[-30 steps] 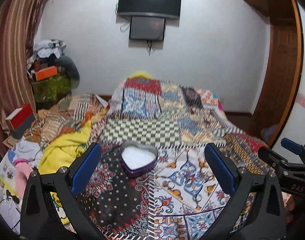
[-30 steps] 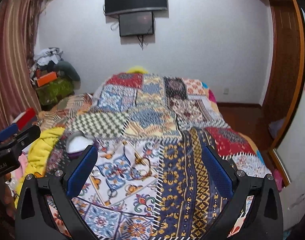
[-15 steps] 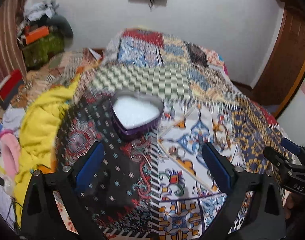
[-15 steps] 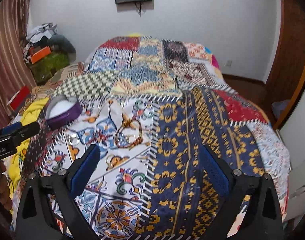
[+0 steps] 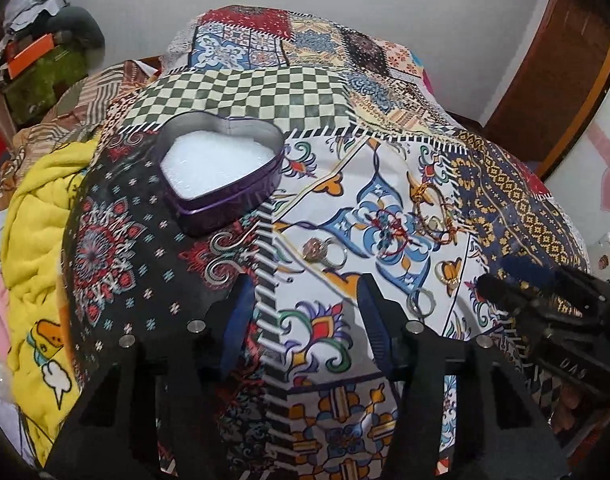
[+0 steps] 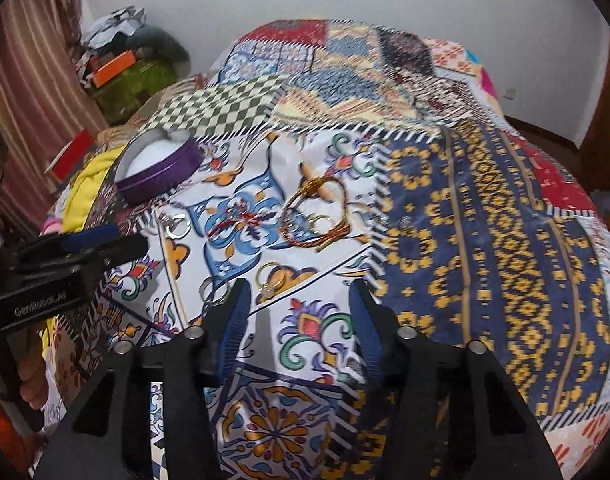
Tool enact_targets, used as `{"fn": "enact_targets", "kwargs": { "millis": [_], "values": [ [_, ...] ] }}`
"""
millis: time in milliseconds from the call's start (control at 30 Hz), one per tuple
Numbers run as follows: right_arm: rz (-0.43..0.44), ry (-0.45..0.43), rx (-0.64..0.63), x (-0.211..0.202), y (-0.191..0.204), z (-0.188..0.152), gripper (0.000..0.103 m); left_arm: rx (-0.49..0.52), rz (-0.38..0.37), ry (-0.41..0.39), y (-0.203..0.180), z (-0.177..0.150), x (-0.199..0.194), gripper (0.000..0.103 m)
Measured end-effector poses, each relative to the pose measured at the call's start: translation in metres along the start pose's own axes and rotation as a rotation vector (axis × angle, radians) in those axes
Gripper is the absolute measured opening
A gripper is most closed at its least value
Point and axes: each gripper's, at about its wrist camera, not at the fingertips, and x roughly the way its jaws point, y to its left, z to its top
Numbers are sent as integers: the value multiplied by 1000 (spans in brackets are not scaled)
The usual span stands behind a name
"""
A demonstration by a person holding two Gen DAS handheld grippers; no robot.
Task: Organize jewelry
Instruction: 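Lower both tools toward the rings lying beside the purple heart tin, then grasp a silver ring with the left tool while the right tool grasps a gold ring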
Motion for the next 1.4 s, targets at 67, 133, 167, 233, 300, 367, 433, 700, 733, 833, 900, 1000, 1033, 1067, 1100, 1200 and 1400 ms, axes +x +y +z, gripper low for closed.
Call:
{"fn": "enact_targets", "kwargs": {
  "millis": [67, 133, 167, 233, 300, 367, 433, 700, 733, 833, 900, 1000, 1033, 1067, 1100, 1200, 1400],
  "values": [
    [11, 11, -7, 3, 2, 0, 43, 10, -12, -4, -2, 3, 2, 48],
    [19, 23, -12, 7, 4, 2, 42, 20, -24, -3, -5, 5, 4, 47],
    [21, 28, -14, 9, 5, 2, 42, 25, -26, -1, -5, 6, 6, 46],
    [29, 42, -19, 13, 6, 2, 36, 31, -27, 6, -7, 7, 12, 45],
    [34, 62, -23, 19, 7, 1, 34, 29, -29, 16, -6, 7, 17, 44],
    [37, 73, -22, 24, 7, 0, 32, 26, -34, 20, -5, 8, 21, 42],
    [41, 71, -18, 24, 6, 0, 31, 29, -42, 18, -4, 9, 24, 42],
    [36, 61, -20, 25, 5, 1, 13, 44, -48, 19, -6, 12, 34, 37],
    [35, 59, -21, 24, 5, 0, 13, 48, -42, 19, -6, 12, 36, 34],
    [30, 55, -26, 26, 6, 1, 12, 62, -17, 12, -8, 13, 39, 25],
    [31, 55, -24, 25, 6, 1, 12, 61, -14, 10, -8, 13, 40, 15],
    [35, 56, -18, 24, 6, 1, 12, 52, -20, 10, -6, 14, 39, 14],
    [34, 56, -17, 23, 6, 1, 12, 50, -22, 9, -6, 14, 38, 13],
    [33, 56, -17, 22, 6, 1, 12, 49, -24, 9, -6, 14, 36, 13],
    [31, 55, -17, 21, 6, 1, 12, 49, -25, 9, -6, 14, 35, 13],
    [29, 42, -18, 15, 7, 3, 12, 50, -25, 3, -6, 12, 28, 13],
    [16, -5, -27, -3, 11, 13, 12, 42, -21, -35, -6, 15, 8, 13]
  ]
}}
